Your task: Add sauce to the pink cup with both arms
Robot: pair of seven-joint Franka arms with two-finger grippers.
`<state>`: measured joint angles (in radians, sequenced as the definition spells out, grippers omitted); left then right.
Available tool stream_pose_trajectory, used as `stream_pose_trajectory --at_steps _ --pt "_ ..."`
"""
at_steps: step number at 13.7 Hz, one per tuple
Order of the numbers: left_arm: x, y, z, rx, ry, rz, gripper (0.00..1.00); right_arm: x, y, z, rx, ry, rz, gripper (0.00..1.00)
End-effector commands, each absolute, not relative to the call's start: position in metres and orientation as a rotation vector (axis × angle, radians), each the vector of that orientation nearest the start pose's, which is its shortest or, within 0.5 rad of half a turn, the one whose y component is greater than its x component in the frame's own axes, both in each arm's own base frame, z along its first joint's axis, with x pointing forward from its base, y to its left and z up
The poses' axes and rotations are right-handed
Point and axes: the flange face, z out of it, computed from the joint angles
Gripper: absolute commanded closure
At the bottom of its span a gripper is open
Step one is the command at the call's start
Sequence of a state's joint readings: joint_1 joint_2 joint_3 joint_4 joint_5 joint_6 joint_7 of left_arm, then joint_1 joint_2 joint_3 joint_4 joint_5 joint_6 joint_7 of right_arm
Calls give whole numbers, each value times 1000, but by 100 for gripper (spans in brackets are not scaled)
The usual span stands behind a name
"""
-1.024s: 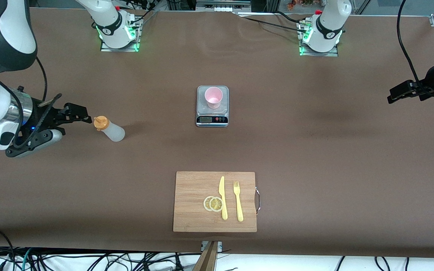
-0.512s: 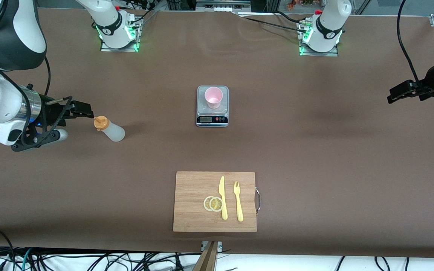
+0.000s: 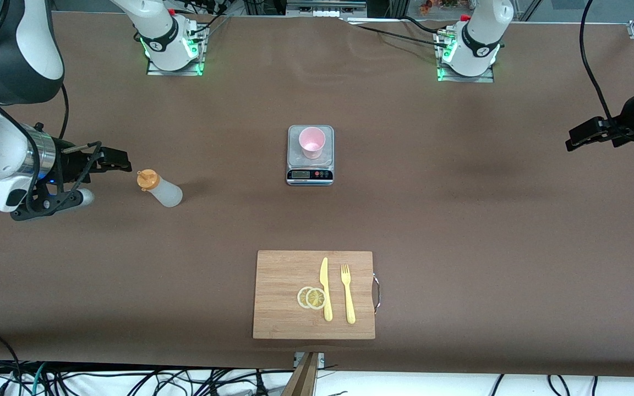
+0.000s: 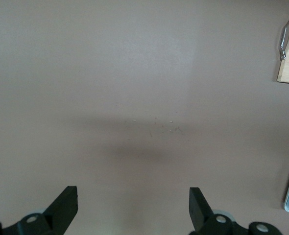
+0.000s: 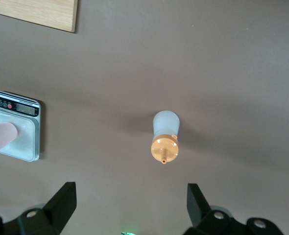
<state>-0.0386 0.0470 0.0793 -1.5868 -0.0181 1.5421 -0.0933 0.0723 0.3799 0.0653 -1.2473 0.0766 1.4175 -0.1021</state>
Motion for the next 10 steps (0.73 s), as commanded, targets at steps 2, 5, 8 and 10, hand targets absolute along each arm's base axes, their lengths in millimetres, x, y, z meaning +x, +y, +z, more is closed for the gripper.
stream_pose_trajectory --at_steps 2,5,8,10 --pt "560 19 593 -3168 -205 152 0 633 76 551 -3022 -331 309 0" --pt "561 19 592 -3167 -202 154 0 637 53 563 -3055 -208 262 0" --pt "560 19 592 -3167 -202 154 0 639 10 564 -3073 -112 262 0" --pt "559 19 595 -3167 -202 157 0 636 -13 570 -3086 -93 250 0"
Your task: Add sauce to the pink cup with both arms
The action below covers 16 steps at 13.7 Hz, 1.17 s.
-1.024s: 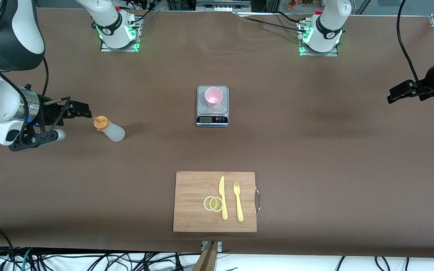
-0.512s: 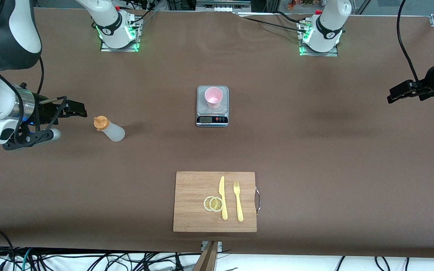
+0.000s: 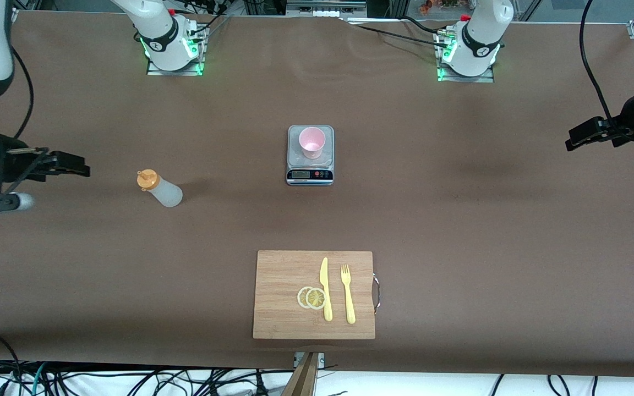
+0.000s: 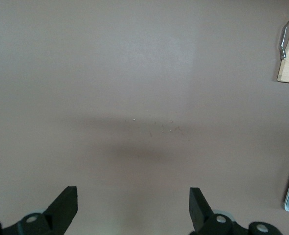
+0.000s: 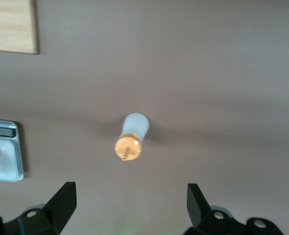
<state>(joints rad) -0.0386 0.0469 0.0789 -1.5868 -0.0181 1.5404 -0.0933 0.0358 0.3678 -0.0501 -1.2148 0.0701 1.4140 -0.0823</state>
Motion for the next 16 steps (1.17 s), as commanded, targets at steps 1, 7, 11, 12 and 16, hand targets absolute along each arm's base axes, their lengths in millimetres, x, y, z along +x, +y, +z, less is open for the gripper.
stream_pose_trajectory --at_steps 1,7,11,12,16 --pt "559 19 595 -3168 -199 157 0 637 -19 569 -3092 -90 241 0" --pt "559 19 593 -3169 -202 167 0 634 -34 571 -3139 -50 257 0" --pt "558 20 594 -3169 -202 169 0 618 -36 588 -3137 -25 239 0" --pt "557 20 595 -3169 -202 172 0 613 -31 590 -3137 -25 259 0" --pt "556 20 597 -3169 -202 167 0 588 -11 582 -3141 30 333 0"
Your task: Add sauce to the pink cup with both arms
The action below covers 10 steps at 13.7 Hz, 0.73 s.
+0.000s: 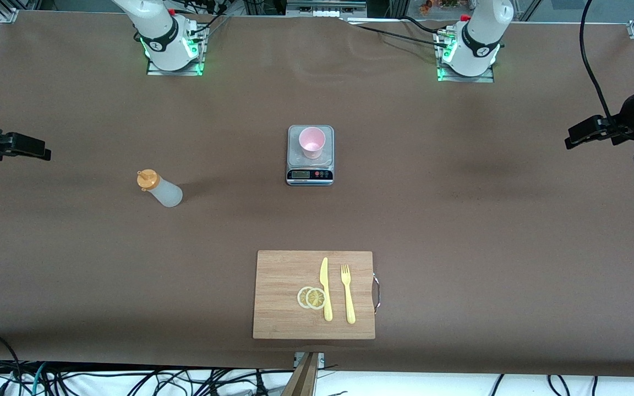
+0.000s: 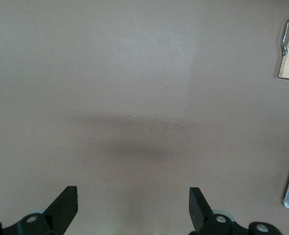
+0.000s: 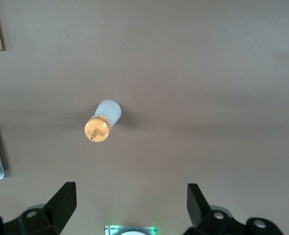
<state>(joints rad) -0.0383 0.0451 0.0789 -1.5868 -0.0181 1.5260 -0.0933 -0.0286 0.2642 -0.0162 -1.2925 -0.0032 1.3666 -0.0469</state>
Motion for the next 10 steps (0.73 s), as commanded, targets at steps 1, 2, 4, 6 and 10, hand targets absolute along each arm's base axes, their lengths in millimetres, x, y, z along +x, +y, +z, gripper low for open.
stream_pose_trajectory --at_steps 1,2,4,6,10 --pt "556 21 596 -3169 -202 171 0 587 -5 581 -3142 58 338 0" --pt "556 21 596 -3169 -199 171 0 586 -2 582 -3150 86 338 0" --pt "555 21 594 -3169 -199 176 0 583 9 580 -3153 86 352 0" --pt "555 21 594 -3169 -197 176 0 581 11 580 -3155 106 354 0" --pt "556 21 594 -3170 -192 176 0 588 12 572 -3165 86 366 0"
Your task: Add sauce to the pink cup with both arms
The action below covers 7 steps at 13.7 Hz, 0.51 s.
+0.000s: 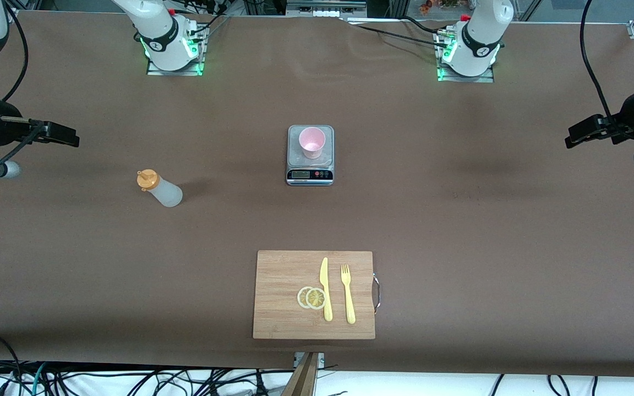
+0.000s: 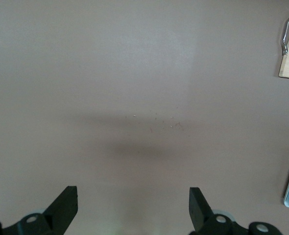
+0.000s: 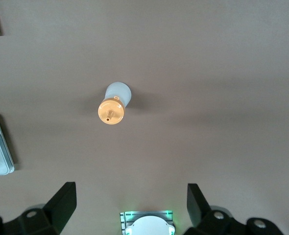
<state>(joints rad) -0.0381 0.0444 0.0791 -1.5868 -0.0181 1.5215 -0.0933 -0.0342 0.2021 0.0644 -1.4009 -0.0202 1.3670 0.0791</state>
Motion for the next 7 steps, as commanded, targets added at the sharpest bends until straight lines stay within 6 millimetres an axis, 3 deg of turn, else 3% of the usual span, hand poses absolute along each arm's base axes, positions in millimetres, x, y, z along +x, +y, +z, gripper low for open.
stream_pose_trajectory --at_steps 1,7 --pt "556 21 594 -3170 -192 179 0 588 11 572 -3174 87 366 0" --pt "556 21 594 -3168 -192 176 0 590 5 571 -3173 94 360 0"
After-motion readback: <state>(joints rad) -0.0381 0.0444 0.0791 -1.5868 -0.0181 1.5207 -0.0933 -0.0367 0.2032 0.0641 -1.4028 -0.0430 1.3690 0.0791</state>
